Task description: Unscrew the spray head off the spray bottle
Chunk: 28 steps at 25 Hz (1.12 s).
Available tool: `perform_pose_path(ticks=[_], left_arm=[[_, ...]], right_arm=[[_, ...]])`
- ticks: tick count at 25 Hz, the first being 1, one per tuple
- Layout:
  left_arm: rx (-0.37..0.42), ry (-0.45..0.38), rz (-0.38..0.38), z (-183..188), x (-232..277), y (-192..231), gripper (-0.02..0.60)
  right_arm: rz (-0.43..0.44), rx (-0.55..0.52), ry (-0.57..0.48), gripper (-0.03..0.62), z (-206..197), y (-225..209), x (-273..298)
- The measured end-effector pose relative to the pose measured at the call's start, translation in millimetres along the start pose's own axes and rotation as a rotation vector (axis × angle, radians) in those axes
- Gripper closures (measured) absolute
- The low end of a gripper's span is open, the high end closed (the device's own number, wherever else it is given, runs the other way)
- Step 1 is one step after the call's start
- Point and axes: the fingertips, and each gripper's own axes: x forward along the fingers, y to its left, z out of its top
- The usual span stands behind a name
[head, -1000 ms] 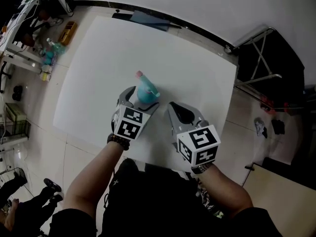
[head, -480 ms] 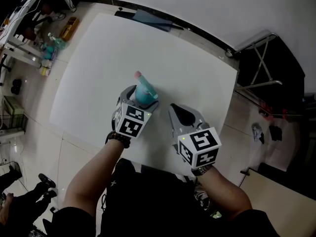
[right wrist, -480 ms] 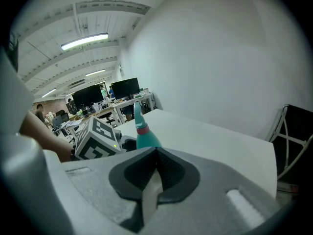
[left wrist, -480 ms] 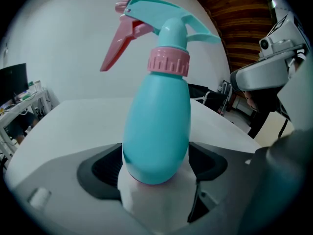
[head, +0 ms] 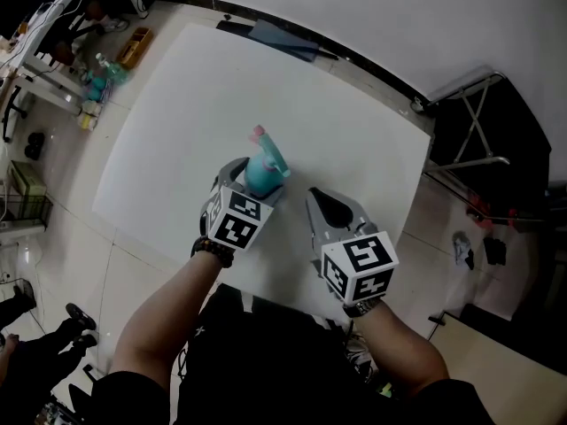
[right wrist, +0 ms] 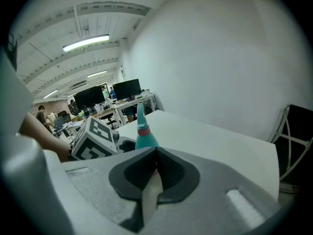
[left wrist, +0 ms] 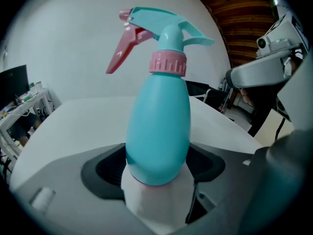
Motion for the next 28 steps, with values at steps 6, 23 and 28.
perform_pose_path(ticks=[6,23,28], left_arm=[[0.044,0.021,-0.007,-4,-18,4,0.177],[0.260,0.176,0.034,-43,-109,27,0.181],[0.359,0.220,0.085,-55,-135,34,0.183]], right_arm=[[0.015,-0.001,-0.014,0.596,8,10,3],[0.298,-0.040,0.090,0.422,20,111,0],[0.343,-0.032,0.094,0.419,29,138,-3]])
